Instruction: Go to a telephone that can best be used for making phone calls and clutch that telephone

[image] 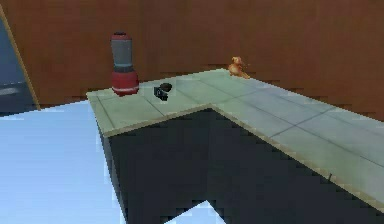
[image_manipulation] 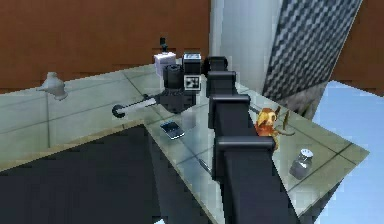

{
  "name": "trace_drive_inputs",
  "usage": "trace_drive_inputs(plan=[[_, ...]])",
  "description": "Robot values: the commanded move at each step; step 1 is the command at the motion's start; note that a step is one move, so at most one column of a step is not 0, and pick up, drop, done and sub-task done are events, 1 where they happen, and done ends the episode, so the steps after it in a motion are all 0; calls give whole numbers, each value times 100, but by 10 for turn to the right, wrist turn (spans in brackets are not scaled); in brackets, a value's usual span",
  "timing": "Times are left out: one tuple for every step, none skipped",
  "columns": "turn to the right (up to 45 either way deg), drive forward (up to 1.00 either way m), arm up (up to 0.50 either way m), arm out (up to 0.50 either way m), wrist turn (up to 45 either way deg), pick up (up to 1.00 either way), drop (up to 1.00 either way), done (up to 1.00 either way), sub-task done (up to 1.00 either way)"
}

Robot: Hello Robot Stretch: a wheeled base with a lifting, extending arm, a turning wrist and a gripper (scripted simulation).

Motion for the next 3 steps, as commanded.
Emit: trace_drive_inputs(plan=[[0, 0, 0, 0, 330, 0, 0, 0, 0], [0, 0, -16, 0, 0, 0, 0, 0, 0], [0, 0, 0, 0, 0, 100, 0, 0, 0]])
